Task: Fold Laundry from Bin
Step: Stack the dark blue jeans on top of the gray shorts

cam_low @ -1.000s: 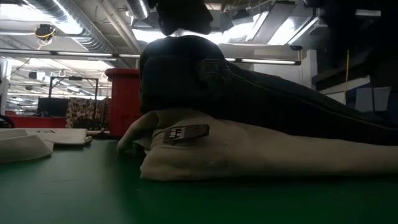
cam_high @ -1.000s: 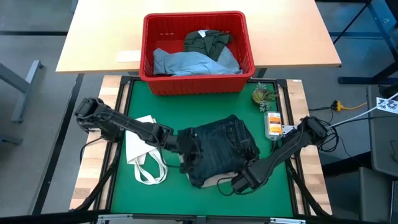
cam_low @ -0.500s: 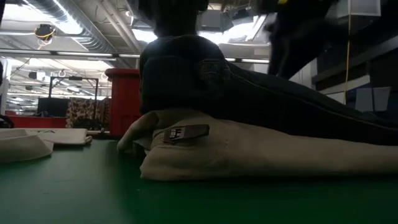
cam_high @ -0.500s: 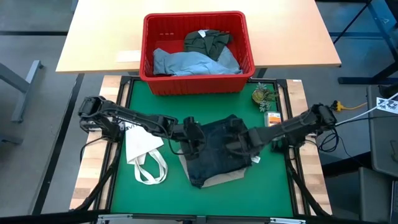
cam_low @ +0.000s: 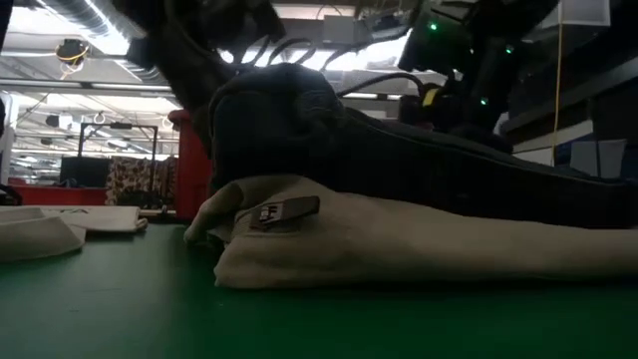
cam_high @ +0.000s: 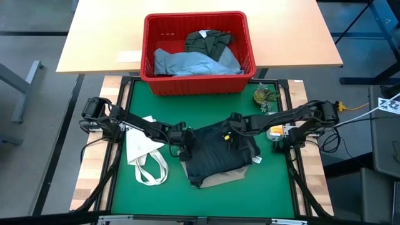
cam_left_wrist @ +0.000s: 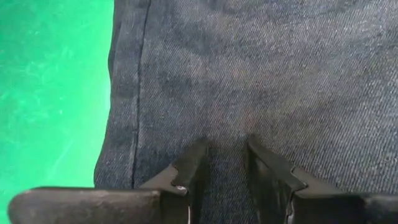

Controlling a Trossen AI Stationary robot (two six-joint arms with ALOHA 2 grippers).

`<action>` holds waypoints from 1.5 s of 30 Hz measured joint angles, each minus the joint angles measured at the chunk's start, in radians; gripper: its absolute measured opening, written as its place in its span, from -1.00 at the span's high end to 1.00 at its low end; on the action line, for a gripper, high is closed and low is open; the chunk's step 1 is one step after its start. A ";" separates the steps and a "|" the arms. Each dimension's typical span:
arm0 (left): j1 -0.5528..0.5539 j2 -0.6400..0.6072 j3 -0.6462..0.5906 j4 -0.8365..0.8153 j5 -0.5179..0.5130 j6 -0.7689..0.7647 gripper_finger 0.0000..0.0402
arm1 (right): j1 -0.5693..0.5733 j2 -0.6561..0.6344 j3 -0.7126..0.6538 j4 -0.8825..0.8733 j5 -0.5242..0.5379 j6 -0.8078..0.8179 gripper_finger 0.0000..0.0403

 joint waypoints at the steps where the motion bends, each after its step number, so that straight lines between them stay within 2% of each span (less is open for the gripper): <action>1: 0.000 0.000 -0.014 0.024 -0.001 0.000 0.49 | -0.005 0.000 -0.011 0.014 -0.006 0.003 -0.02; 12: -0.003 -0.003 -0.044 0.081 0.002 0.007 0.49 | -0.010 -0.011 -0.018 0.025 -0.039 0.003 -0.02; 23: -0.004 -0.118 0.032 0.066 0.033 0.039 0.49 | 0.004 -0.197 0.078 -0.103 -0.105 0.006 -0.02; 27: -0.009 -0.130 0.075 0.071 0.082 0.039 0.49 | 0.056 -0.262 0.094 -0.107 -0.150 0.011 -0.02; 32: -0.045 -0.133 0.121 0.090 0.117 0.039 0.49 | 0.173 -0.307 0.096 -0.103 -0.169 0.101 -0.02; 38: -0.123 -0.131 0.124 0.112 0.105 0.036 0.49 | 0.353 -0.298 0.096 -0.099 -0.128 0.182 -0.02; 45: -0.221 -0.063 0.125 0.124 0.029 0.035 0.49 | 0.501 -0.243 0.064 -0.092 0.109 0.289 -0.02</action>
